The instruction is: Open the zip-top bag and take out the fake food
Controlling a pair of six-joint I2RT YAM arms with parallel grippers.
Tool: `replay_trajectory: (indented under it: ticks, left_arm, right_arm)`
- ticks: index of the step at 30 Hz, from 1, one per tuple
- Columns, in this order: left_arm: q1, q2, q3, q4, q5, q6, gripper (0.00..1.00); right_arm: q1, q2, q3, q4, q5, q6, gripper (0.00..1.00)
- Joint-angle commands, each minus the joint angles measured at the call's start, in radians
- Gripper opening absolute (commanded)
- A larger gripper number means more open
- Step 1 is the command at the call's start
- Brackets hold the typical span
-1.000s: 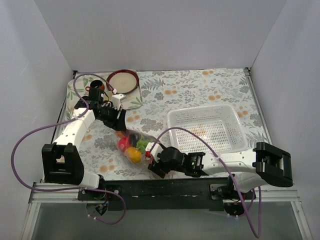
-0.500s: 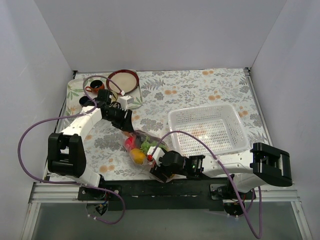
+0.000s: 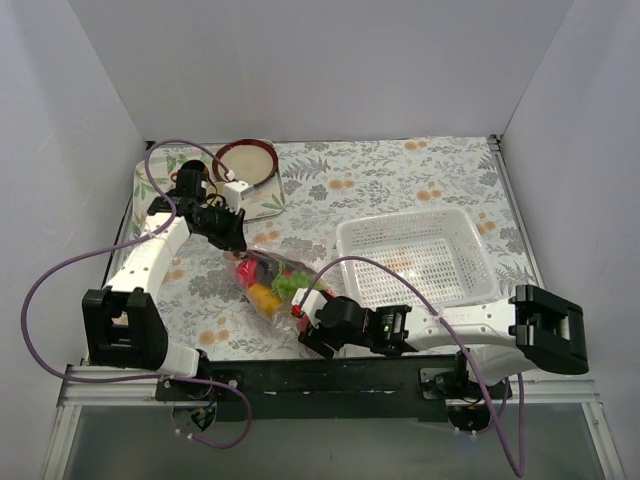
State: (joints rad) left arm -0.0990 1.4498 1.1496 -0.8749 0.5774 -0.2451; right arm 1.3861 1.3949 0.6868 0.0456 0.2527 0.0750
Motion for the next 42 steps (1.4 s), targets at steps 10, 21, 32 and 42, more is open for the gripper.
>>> replay_trajectory:
  ticks: [10, 21, 32, 42]
  left_arm:
    - [0.097, -0.106, 0.065, -0.041, -0.053, 0.104, 0.00]
    - [0.097, -0.186, 0.038, -0.107, -0.065, 0.092, 0.00]
    - [0.097, -0.348, -0.197, -0.105, -0.257, 0.107, 0.00]
    - [0.097, -0.373, -0.370, -0.047, -0.470, 0.170, 0.00]
  right_arm:
    - [0.004, -0.335, 0.020, -0.156, 0.098, -0.009, 0.01]
    - [-0.390, -0.435, 0.007, -0.326, 0.516, 0.124, 0.01]
    - [-0.538, -0.169, 0.200, -0.472, 0.367, 0.120, 0.99]
    - [-0.464, -0.293, 0.246, -0.496, 0.338, 0.068, 0.99]
